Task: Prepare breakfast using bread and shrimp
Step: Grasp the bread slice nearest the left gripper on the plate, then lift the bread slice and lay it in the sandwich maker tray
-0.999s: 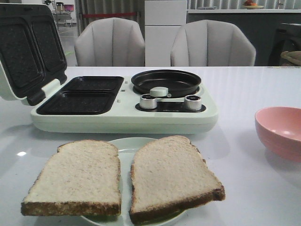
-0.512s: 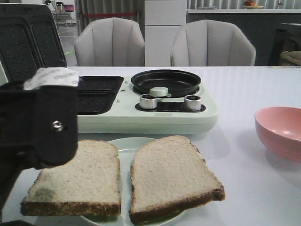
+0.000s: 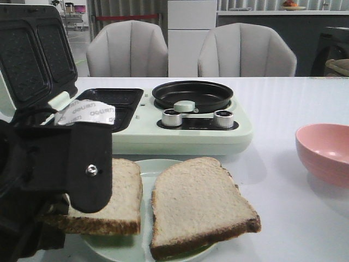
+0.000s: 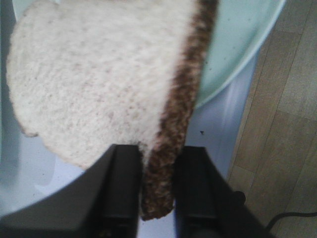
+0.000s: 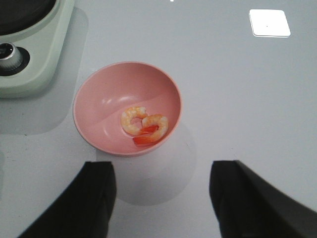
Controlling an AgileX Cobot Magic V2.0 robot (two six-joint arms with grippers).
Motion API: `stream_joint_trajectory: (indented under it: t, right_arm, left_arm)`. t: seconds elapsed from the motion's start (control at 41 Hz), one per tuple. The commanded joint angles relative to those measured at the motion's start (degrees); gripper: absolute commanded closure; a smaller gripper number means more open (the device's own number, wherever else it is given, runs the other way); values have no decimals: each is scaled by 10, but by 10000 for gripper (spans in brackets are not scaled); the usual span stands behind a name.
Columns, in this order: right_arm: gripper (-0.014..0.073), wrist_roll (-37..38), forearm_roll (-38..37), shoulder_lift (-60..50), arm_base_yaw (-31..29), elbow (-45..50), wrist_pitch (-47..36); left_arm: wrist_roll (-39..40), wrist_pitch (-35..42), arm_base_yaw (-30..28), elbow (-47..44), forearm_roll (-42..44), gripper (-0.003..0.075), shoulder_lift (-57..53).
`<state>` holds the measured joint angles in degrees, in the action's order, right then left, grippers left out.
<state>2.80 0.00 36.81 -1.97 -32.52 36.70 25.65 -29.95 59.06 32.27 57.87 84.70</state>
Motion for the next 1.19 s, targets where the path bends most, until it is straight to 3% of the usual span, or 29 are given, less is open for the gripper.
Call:
stream_joint_trajectory:
  t: [0.0, 0.317, 0.439, 0.561, 0.707, 0.829, 0.999, 1.17]
  right_arm:
    - [70, -3, -5, 5, -3, -17, -40]
    - [70, -3, -5, 5, -3, -17, -40]
    - [70, -3, -5, 5, -3, -17, -40]
    - [70, -3, -5, 5, -3, -17, -40]
    - [70, -3, -5, 5, -3, -17, -40]
    - [70, -3, -5, 5, -3, -17, -40]
    - [70, -3, -5, 5, -3, -17, -40]
    - [70, -3, -5, 5, -3, -17, -40]
  left_arm:
    - [10, -23, 4, 14, 12, 623, -14]
    - [10, -175, 87, 26, 44, 620, -104]
    - [10, -214, 94, 34, 113, 620, -157]
    - [10, -235, 78, 35, 244, 620, -191]
    - [11, -149, 2, 43, 377, 620, -194]
    - [11, -51, -97, 74, 380, 621, -169]
    - [11, 28, -219, 139, 380, 621, -109]
    - [11, 82, -286, 216, 380, 620, -41]
